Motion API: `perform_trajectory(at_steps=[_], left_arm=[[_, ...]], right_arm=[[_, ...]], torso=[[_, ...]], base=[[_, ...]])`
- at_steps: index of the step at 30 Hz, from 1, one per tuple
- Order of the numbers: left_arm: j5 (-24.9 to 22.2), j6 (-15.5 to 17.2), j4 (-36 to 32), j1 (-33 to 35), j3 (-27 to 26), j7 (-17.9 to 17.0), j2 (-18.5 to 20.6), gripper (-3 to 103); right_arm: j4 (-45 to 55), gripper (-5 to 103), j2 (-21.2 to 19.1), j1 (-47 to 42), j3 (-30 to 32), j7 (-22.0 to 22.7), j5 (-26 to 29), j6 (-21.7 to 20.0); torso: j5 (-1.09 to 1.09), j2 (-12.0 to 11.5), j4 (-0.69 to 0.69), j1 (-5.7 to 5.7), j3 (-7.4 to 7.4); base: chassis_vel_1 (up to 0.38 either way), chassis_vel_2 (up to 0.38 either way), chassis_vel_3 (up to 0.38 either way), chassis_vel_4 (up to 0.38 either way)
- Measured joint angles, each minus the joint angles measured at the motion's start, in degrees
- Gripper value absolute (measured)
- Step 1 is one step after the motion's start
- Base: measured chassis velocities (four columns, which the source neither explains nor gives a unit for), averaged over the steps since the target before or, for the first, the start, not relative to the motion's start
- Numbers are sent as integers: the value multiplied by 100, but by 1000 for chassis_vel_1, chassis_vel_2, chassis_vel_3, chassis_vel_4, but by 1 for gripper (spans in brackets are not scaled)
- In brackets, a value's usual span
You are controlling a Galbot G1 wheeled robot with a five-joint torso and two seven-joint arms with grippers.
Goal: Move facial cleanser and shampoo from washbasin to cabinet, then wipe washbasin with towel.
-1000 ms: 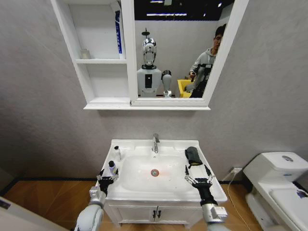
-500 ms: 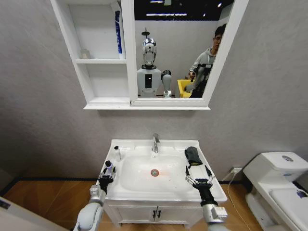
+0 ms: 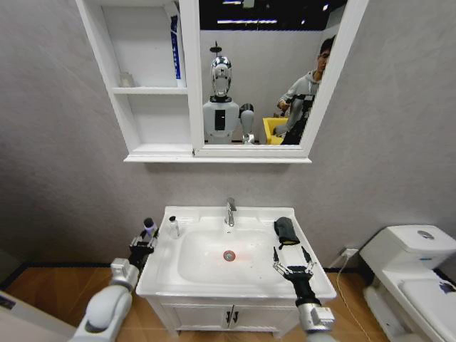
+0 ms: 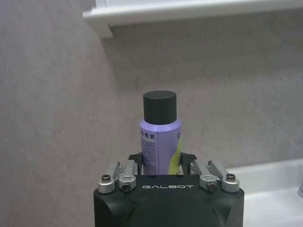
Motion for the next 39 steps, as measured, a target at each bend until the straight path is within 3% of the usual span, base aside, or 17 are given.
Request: perform_trajectory(at_steps=[1, 3, 4, 7, 8, 10, 11, 13, 16, 17, 21, 24, 26, 29, 30, 33, 39], left_arm=[[0, 0, 0, 0, 0, 0, 0, 42], [-644, 234, -356, -96, -162, -152, 478, 42], [-644, 234, -356, -96, -162, -152, 478, 42], [-2085, 757, -802, -592, -391, -590, 1817, 42], [-2085, 757, -802, -592, -391, -590, 1817, 42], [-3037, 1210, -909, -1102, -436, -902, 2522, 42], [-3037, 1210, -909, -1102, -436, -902, 2522, 42], [-3945, 1632, -943, -1678, -398, -1093, 3184, 42], [-4389, 1847, -882, -2071, -320, -1120, 3544, 42], [-4745, 2026, -793, -2410, -235, -1154, 3788, 42], [-5111, 2226, -632, -2870, -112, -1175, 4011, 42], [-5386, 2528, -316, -3687, 401, -1137, 4069, 42], [-5403, 2568, -260, -3831, 528, -1123, 4051, 42], [-5380, 2711, 136, -4823, 1383, -1120, 3814, 42], [-5380, 2711, 136, -4823, 1383, -1120, 3814, 42], [-5295, 2818, 556, -5808, 2276, -1230, 3413, 42], [-5066, 2921, 1318, -6845, 3256, -1254, 2903, 42]], right_arm=[[0, 100, 0, 0, 0, 0, 0, 0], [-7, 100, -1, -27, 3, -17, 0, 9], [-7, 100, -1, -27, 3, -17, 0, 9], [-22, 100, -19, -83, 26, -91, 11, 38], [-22, 100, -19, -83, 26, -91, 11, 38], [28, 100, -4, -95, 15, -139, 32, 38], [28, 100, -4, -95, 15, -139, 32, 38], [13, 100, 30, -91, -12, -168, 36, 55], [-17, 100, 41, -92, -21, -175, 38, 79], [-35, 100, 52, -83, -28, -179, 47, 91], [-64, 100, 57, -25, -45, -188, 79, 96], [-130, 100, 43, 47, -49, -198, 114, 115], [-139, 100, 41, 48, -48, -199, 120, 119], [-173, 100, 26, 33, -24, -203, 135, 153], [-173, 100, 26, 33, -24, -203, 135, 153], [-191, 100, 24, 11, 12, -204, 138, 178], [-192, 100, 22, -6, 57, -204, 148, 183]], torso=[[0, 0, 0, 0, 0], [-1, 0, 1, 0, 0], [-1, 0, 1, 0, 0], [2, 0, 0, 0, 0], [2, 0, 0, 0, 0], [1, 0, -1, 0, 0], [1, 0, -1, 0, 0], [3, 0, -1, 0, 0], [3, 0, -1, 0, 0], [3, 0, -1, 0, 0], [3, 0, 0, 0, 0], [1, 0, 1, 0, 0], [2, 0, 2, 0, 0], [1, 0, 0, 0, 0], [1, 0, 0, 0, 0], [2, 0, -1, 0, 0], [3, -1, -1, 1, 1]], base=[[0, 0, 0, 0], [0, 0, 0, 0], [0, 0, 0, 0], [0, 0, 0, 0], [0, 0, 0, 0], [0, 0, 0, 0], [0, 0, 0, 0], [0, 0, 0, 0], [0, 0, 0, 0], [0, 0, 0, 0], [0, 0, 0, 0], [0, 0, 0, 0], [0, 0, 0, 0], [0, 0, 0, 0], [0, 0, 0, 0], [0, 0, 0, 0], [0, 0, 0, 0]])
